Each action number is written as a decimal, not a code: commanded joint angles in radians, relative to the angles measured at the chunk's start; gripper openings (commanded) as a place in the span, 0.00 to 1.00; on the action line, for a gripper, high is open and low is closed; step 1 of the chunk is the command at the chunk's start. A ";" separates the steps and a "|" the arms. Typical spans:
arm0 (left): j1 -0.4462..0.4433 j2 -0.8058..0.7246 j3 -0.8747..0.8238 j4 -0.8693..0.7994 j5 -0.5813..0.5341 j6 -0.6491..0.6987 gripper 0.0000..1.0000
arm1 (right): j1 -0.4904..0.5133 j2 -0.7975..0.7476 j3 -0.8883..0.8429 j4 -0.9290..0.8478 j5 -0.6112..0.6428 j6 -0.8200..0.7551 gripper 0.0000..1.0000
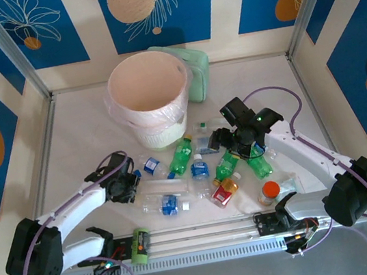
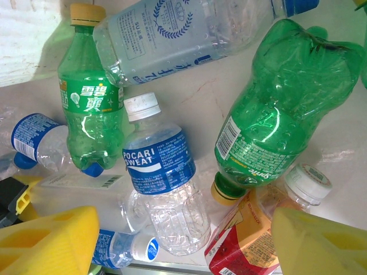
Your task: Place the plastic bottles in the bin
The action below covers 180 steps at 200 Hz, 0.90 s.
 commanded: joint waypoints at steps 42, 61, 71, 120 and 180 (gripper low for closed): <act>0.009 -0.100 -0.001 0.006 0.040 -0.039 0.29 | 0.008 -0.016 -0.003 0.001 -0.006 0.016 0.79; 0.009 -0.131 0.014 0.001 0.051 -0.022 0.25 | 0.009 -0.021 0.001 0.003 -0.001 0.015 0.79; 0.009 -0.147 0.022 -0.003 0.058 -0.008 0.24 | 0.009 -0.027 0.003 0.003 0.004 0.016 0.79; 0.010 -0.213 0.088 -0.068 0.105 0.090 0.19 | 0.001 -0.063 0.023 -0.008 0.036 0.012 0.79; 0.011 -0.244 0.217 0.007 0.159 0.210 0.15 | -0.073 -0.154 0.012 -0.012 0.035 0.015 0.79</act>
